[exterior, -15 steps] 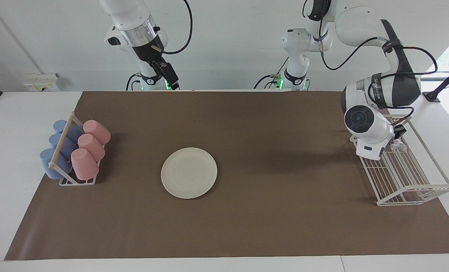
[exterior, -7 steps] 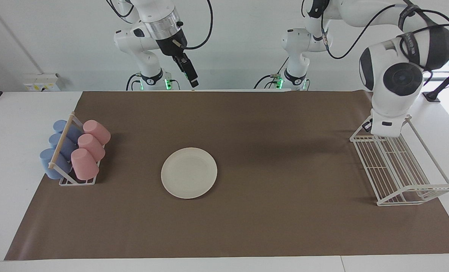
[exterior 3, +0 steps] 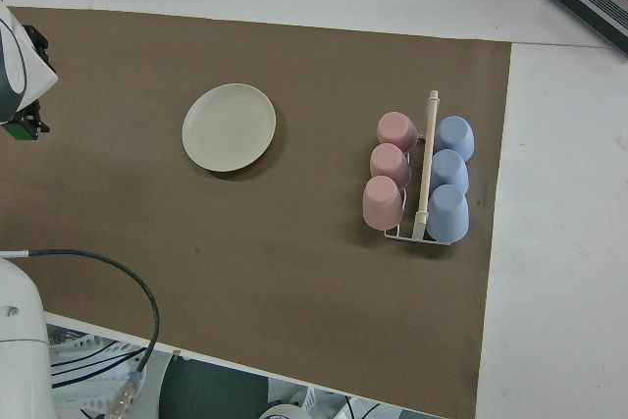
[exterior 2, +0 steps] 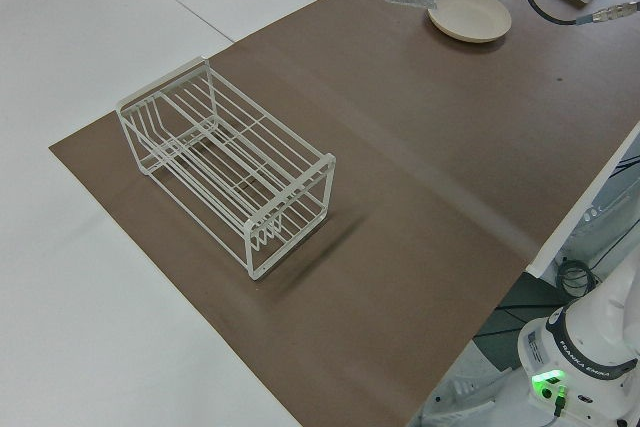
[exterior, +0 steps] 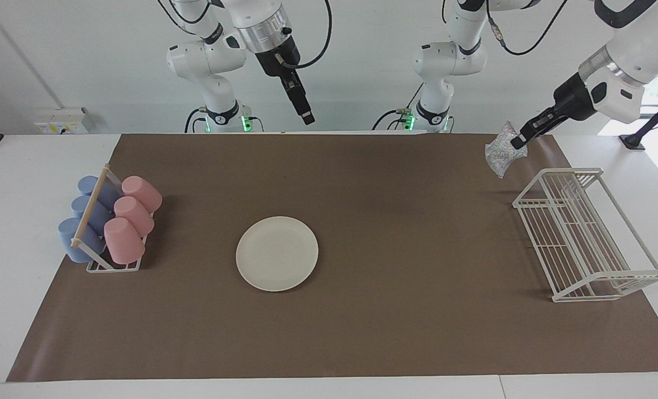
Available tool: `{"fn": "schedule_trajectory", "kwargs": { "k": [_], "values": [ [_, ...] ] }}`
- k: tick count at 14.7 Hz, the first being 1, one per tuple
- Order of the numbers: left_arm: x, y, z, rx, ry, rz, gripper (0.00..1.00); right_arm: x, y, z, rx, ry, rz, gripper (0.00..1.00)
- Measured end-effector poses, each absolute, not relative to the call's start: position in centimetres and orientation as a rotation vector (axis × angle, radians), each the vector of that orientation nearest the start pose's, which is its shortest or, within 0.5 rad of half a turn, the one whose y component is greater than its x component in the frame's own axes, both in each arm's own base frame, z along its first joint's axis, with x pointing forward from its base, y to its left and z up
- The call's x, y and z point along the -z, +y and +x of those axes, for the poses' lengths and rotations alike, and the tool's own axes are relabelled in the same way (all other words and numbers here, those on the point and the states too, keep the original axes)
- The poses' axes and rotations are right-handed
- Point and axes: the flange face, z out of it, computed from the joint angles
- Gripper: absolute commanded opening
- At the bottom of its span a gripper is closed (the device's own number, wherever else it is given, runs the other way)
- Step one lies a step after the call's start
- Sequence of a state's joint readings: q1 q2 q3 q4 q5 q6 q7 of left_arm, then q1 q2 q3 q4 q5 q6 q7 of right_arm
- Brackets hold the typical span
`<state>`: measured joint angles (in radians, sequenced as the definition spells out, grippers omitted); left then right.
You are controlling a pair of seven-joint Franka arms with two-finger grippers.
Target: Wipe plate with sponge
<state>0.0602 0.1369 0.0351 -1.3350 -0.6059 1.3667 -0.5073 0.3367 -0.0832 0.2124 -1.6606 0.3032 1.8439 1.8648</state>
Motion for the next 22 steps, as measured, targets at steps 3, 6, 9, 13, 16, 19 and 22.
{"fn": "schedule_trajectory", "kwargs": {
  "k": [3, 6, 9, 13, 16, 19, 22],
  "values": [
    [-63.2, -2.7, 56.6, 0.283, 0.651, 2.272, 0.0, -65.3, 33.6, 44.9, -0.231, 1.722, -2.135, 1.0],
    [-59.3, -4.1, 53.2, 0.241, 0.611, 2.101, 0.0, -65.0, 36.3, 43.8, -0.227, 1.721, -2.05, 1.0],
    [-55.4, -5.2, 49.2, 0.208, 0.522, 2.016, 0.0, -64.4, 38.0, 42.9, -0.24, 1.744, -1.985, 1.0],
    [-52.8, -7.5, 46.9, 0.222, 0.424, 1.971, 0.0, -63.7, 38.0, 43.1, -0.225, 1.714, -2.002, 1.0],
    [-51.1, -8.5, 45.7, 0.204, 0.335, 1.898, 0.0, -62.9, 38.0, 43.3, -0.196, 1.635, -2.069, 1.0],
    [-48.5, -9.3, 44.3, 0.214, 0.262, 1.784, 0.0, -61.8, 39.7, 43.1, -0.182, 1.568, -2.084, 1.0],
    [-47.3, -9.8, 43.5, 0.217, 0.237, 1.715, 0.0, -60.0, 42.3, 42.9, -0.165, 1.513, -2.099, 1.0]
  ]
}}
